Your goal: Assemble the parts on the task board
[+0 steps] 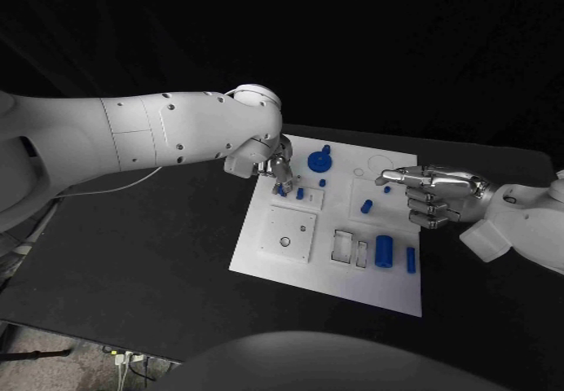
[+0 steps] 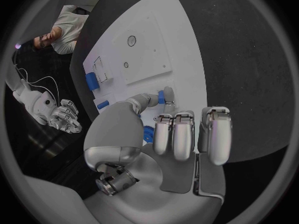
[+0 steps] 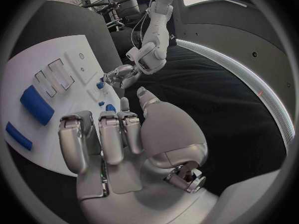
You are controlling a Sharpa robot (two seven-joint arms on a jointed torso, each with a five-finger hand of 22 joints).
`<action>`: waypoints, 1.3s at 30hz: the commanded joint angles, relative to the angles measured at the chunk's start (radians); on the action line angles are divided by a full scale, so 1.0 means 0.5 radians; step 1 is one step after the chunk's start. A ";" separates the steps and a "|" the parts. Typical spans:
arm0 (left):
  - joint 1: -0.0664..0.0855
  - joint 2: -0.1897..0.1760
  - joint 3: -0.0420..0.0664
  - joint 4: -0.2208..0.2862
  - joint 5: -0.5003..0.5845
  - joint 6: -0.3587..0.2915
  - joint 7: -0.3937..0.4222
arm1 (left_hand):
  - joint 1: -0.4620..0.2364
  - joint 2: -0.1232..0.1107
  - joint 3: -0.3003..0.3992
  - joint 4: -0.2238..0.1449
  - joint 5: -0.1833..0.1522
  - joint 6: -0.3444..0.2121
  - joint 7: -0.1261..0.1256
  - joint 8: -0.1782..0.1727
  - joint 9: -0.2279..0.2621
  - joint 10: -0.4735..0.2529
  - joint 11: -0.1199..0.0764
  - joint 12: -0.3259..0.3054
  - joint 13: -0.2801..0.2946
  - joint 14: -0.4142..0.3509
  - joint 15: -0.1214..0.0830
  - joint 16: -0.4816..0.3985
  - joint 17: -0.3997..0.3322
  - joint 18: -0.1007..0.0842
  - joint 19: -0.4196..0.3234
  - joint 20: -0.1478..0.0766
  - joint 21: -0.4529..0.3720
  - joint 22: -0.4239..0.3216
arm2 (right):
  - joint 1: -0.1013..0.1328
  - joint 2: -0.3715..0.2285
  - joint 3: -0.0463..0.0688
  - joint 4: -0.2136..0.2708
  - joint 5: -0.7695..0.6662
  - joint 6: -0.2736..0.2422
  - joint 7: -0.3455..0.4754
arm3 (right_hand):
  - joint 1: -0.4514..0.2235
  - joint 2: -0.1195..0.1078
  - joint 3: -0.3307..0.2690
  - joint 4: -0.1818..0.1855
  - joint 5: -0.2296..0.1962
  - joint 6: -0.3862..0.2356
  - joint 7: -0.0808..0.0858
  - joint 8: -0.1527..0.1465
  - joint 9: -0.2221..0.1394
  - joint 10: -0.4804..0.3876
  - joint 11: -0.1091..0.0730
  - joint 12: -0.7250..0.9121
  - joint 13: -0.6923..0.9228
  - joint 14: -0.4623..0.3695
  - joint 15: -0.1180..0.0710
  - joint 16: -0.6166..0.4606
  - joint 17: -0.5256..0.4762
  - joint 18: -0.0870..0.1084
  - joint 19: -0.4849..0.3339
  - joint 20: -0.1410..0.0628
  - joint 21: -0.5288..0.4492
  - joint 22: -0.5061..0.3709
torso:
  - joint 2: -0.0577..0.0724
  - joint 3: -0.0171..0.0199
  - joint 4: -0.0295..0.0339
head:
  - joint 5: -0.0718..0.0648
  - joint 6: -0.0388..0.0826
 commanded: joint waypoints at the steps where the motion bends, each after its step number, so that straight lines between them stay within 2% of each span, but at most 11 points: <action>1: -0.001 -0.005 0.002 0.027 -0.032 -0.037 -0.327 | 0.015 0.031 0.243 -0.256 0.001 0.129 -0.115 -0.008 0.000 0.176 -0.032 0.005 0.527 0.207 0.002 0.005 0.527 -0.015 0.212 0.005 0.009 0.527 | -0.004 -0.002 0.000 0.004 0.001 0.043 0.021 | 0.014 0.000 0.000 -0.013 0.012 0.010 -0.002 -0.004 -0.002 0.208 -0.017 0.005 0.521 0.209 -0.004 0.007 0.526 -0.013 0.212 -0.008 0.009 0.526 | 0.001 -0.0013 0.001 | 0.000 0.000; 6: -0.002 -0.009 0.002 0.050 -0.036 -0.039 -0.326 | 0.015 0.031 0.243 -0.256 0.001 0.129 -0.115 -0.009 0.000 0.176 -0.032 0.005 0.527 0.207 0.002 0.005 0.527 -0.015 0.212 0.005 0.009 0.527 | -0.007 -0.003 0.000 0.003 0.001 0.043 0.020 | 0.014 0.000 0.000 -0.013 0.012 0.010 -0.002 -0.004 -0.002 0.208 -0.017 0.005 0.521 0.209 -0.004 0.007 0.526 -0.013 0.212 -0.008 0.009 0.526 | -0.001 0.0012 0.002 | 0.006 0.000; 20: -0.006 -0.020 0.001 0.049 -0.053 -0.049 -0.329 | 0.016 0.032 0.241 -0.255 0.001 0.130 -0.115 -0.012 -0.001 0.176 -0.031 0.005 0.527 0.207 0.002 0.005 0.527 -0.015 0.212 0.005 0.009 0.527 | -0.015 -0.002 0.000 -0.004 0.001 0.039 0.027 | 0.017 0.001 0.001 -0.015 0.011 0.010 -0.003 -0.004 -0.004 0.208 -0.018 0.005 0.521 0.209 -0.005 0.007 0.526 -0.013 0.212 -0.009 0.009 0.526 | 0.000 0.0000 0.000 | 0.005 0.000; 29: -0.008 -0.051 0.004 0.117 -0.145 -0.129 -0.327 | 0.019 0.033 0.237 -0.254 0.003 0.134 -0.115 -0.019 -0.003 0.176 -0.031 0.005 0.527 0.207 0.002 0.005 0.527 -0.015 0.212 0.005 0.009 0.527 | -0.019 -0.009 0.000 -0.002 0.001 0.039 0.032 | 0.018 0.001 0.000 -0.016 0.011 0.010 -0.003 -0.004 -0.005 0.208 -0.019 0.005 0.521 0.209 -0.005 0.007 0.526 -0.013 0.212 -0.009 0.009 0.526 | 0.001 -0.0017 0.000 | 0.002 0.000; 39: -0.009 -0.084 0.006 0.181 -0.178 -0.193 -0.316 | 0.021 0.033 0.233 -0.251 0.007 0.141 -0.116 -0.027 -0.004 0.176 -0.032 0.005 0.527 0.207 0.002 0.005 0.527 -0.015 0.212 0.005 0.009 0.527 | -0.032 -0.009 0.000 -0.007 0.001 0.040 0.037 | 0.018 0.001 0.000 -0.016 0.011 0.010 -0.003 -0.004 -0.005 0.208 -0.019 0.005 0.521 0.209 -0.005 0.007 0.526 -0.013 0.212 -0.009 0.009 0.526 | -0.001 0.0000 0.001 | 0.002 0.000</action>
